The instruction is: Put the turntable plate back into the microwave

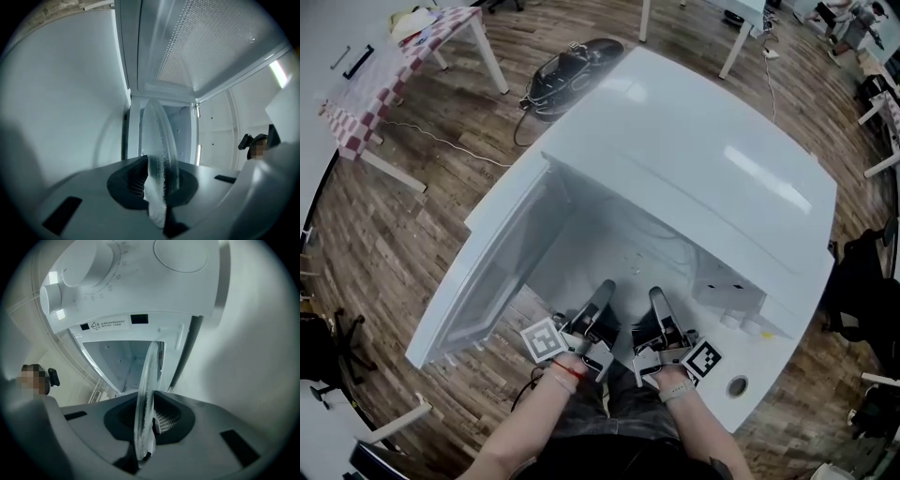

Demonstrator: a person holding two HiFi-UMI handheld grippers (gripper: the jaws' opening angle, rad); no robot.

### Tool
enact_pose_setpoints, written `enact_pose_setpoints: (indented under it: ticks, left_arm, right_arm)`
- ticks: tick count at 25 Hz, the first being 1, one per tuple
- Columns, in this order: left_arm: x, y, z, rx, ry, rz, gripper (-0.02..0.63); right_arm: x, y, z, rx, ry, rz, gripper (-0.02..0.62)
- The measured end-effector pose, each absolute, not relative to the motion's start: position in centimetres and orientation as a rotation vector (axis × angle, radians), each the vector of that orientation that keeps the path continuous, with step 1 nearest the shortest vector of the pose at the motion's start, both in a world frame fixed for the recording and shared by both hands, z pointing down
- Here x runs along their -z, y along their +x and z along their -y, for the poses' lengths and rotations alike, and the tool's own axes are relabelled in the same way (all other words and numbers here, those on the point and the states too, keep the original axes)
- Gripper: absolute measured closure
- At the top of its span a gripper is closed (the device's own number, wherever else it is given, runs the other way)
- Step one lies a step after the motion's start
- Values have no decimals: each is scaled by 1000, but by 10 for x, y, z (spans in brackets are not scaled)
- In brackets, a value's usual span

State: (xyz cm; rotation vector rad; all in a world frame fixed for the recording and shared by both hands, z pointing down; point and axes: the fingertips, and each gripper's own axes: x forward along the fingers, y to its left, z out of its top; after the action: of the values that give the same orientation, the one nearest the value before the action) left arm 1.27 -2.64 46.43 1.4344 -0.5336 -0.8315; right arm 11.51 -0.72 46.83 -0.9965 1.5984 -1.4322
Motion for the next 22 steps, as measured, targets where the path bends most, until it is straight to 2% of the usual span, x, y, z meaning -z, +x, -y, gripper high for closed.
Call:
enact_pose_setpoints:
  ticks: [22]
  left_arm:
    - [-475,18,43,863,1434,578,571]
  right_arm:
    - [-477,104,0,1507,-970,-1639,548]
